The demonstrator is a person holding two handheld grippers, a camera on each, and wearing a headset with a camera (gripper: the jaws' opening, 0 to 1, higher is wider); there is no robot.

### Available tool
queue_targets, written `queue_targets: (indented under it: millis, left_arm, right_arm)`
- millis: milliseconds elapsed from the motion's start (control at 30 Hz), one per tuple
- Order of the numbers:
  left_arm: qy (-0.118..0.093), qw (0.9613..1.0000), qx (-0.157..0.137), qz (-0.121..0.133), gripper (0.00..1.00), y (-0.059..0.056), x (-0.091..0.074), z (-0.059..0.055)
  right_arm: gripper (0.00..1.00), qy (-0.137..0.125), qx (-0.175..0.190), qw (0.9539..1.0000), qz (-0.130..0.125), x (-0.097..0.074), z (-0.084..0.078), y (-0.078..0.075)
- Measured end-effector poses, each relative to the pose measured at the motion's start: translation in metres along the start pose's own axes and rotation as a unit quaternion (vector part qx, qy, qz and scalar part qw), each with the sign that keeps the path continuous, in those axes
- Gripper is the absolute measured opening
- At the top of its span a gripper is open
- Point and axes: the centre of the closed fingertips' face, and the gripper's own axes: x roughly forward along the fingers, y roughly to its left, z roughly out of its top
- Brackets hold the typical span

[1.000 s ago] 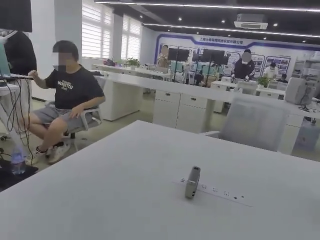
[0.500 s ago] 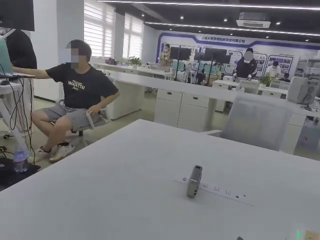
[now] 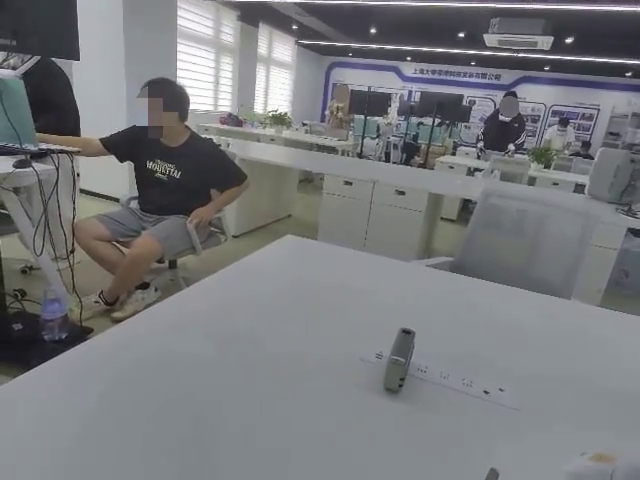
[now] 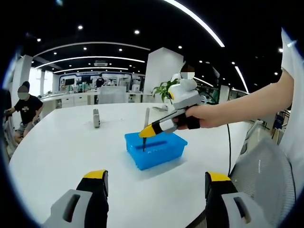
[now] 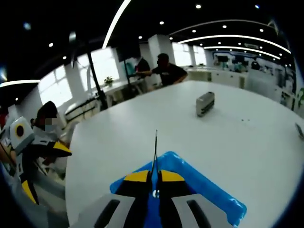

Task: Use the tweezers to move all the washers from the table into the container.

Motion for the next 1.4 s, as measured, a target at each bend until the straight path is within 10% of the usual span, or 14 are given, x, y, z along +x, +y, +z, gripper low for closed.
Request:
queue_targets:
  millis: [333,633,867,1167,1400]
  left_arm:
    - [-0.001,0.9999,-0.011,-0.011,0.82,-0.004,0.0,0.001]
    - [-0.038,0.9919,-0.119,-0.023,0.69,0.007,-0.009,0.011]
    - [-0.065,0.9889,-0.13,-0.032,0.59,0.02,-0.018,0.045]
    - [-0.09,0.9906,-0.048,-0.092,0.36,0.017,-0.018,0.097]
    - [-0.057,0.9824,-0.018,-0.177,0.3,-0.02,-0.005,0.099]
  right_arm:
    - [0.03,0.01,-0.02,0.9997,0.002,0.01,-0.01,0.005]
    - [0.04,0.005,-0.054,0.9985,0.003,0.004,-0.012,0.006]
    - [0.04,-0.025,-0.082,0.9962,0.014,-0.014,0.003,0.005]
    - [0.03,-0.038,-0.111,0.9869,0.11,-0.053,0.016,0.039]
    - [0.03,0.024,-0.169,0.9618,0.214,-0.086,-0.016,0.093]
